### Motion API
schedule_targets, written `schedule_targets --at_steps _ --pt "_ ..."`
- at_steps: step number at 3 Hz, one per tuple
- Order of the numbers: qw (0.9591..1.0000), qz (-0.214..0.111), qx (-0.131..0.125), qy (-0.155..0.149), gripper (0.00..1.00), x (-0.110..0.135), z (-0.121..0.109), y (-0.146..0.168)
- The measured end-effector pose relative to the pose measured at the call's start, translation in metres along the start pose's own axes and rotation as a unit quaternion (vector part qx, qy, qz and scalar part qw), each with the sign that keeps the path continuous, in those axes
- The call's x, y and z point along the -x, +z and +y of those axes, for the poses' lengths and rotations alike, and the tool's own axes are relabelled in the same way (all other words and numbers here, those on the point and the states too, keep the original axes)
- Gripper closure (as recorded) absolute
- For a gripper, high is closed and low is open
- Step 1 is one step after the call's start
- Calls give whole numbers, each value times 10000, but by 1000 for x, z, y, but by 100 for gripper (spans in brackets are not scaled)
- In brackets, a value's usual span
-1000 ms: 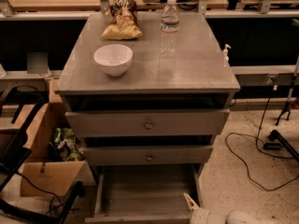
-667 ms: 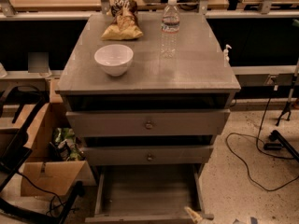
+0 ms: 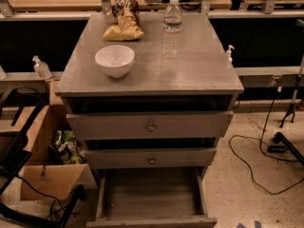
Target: Close bottom drawer
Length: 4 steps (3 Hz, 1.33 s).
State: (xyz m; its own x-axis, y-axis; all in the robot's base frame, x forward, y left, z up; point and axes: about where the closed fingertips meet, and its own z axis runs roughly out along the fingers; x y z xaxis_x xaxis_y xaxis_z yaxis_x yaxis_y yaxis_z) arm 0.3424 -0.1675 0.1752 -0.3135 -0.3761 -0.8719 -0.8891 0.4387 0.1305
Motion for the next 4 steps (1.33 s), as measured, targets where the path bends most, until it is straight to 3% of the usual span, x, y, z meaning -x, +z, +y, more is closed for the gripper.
schedule_targets --at_steps 1,2,3,4 --pt "9995 -191 -94 231 100 -29 -27 30" --pt "9996 -187 -114 201 100 -25 -30 33" --pt "9993 -258 -246 77 100 -8 -64 38" --pt "9990 -256 -359 6 100 2 -83 39"
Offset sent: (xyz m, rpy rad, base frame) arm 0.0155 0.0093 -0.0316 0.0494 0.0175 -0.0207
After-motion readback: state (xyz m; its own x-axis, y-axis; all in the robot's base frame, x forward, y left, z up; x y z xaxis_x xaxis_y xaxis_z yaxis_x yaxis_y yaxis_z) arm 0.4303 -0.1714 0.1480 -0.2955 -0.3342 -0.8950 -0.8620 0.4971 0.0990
